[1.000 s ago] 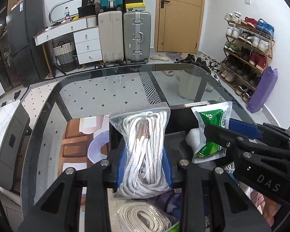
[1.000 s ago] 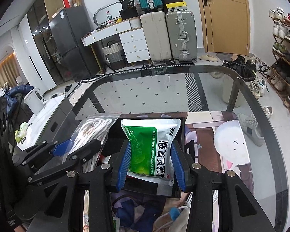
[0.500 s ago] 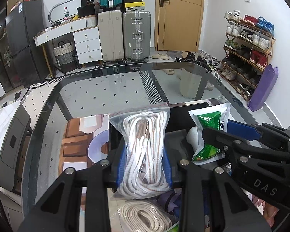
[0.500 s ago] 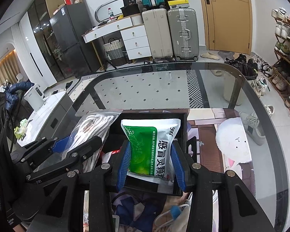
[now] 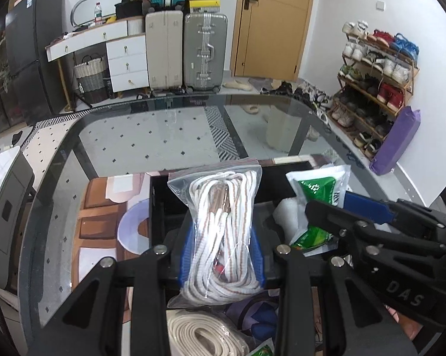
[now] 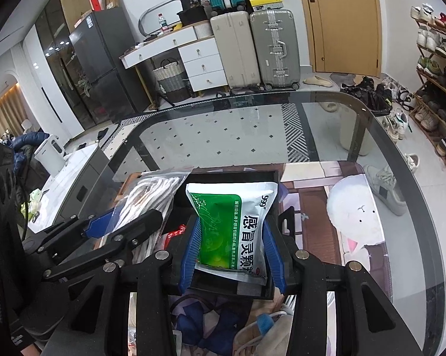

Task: Organize soft objects
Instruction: 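Carry both bags over the black box and release them inside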

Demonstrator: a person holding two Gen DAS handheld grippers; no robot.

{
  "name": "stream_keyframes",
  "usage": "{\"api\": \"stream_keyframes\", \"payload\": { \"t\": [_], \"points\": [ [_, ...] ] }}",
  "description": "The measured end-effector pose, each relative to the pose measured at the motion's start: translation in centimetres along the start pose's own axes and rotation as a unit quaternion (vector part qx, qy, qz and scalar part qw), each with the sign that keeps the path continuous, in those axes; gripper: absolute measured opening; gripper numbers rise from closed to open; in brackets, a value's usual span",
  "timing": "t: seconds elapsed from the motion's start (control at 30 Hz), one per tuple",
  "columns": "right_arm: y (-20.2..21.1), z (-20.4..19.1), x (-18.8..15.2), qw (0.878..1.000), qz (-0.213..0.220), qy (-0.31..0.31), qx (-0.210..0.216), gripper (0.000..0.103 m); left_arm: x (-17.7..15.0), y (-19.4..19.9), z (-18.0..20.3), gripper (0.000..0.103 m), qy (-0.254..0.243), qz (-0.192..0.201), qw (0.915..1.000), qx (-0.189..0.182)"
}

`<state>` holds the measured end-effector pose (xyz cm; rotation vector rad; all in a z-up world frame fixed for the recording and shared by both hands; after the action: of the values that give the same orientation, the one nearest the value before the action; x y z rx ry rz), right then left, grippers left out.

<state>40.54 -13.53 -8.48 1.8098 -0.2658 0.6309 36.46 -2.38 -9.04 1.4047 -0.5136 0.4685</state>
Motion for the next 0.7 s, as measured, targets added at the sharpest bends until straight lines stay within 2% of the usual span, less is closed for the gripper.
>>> {"api": "stream_keyframes", "payload": {
  "t": [0.13,0.37,0.5,0.6,0.7],
  "points": [
    [-0.2,0.0,0.0,1.0,-0.003,0.002,-0.001,0.042,-0.4,-1.3,-0.1,0.033,0.009,-0.016,0.9998,-0.001],
    [-0.5,0.3,-0.2,1.0,-0.01,0.002,0.003,0.042,-0.8,-1.3,0.0,0.036,0.019,-0.015,0.9997,-0.006],
    [-0.4,0.5,-0.3,1.0,-0.009,-0.001,0.003,0.046,-1.0,-1.2,-0.3,0.053,0.027,-0.019,0.9994,0.007],
    [-0.3,0.7,-0.2,1.0,-0.006,-0.006,0.011,0.049,-1.0,-0.9,-0.3,0.057,0.025,-0.017,0.9995,-0.001],
    [0.0,0.3,-0.3,1.0,-0.005,0.0,0.015,0.049,-0.9,-0.4,-0.3,0.058,0.019,-0.014,0.9997,0.012]
  ]
}}
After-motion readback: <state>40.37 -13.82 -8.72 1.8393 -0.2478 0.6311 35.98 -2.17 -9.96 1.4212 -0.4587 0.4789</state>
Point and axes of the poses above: each gripper's, at about its wrist camera, not at the fingertips, and y roughly against the way its jaws point, z to its right, x to its top, the point moved 7 cm from there along -y, roughly the way its jaws point, and after that the axes turned 7 degrees about -z, right-handed, at the moved point
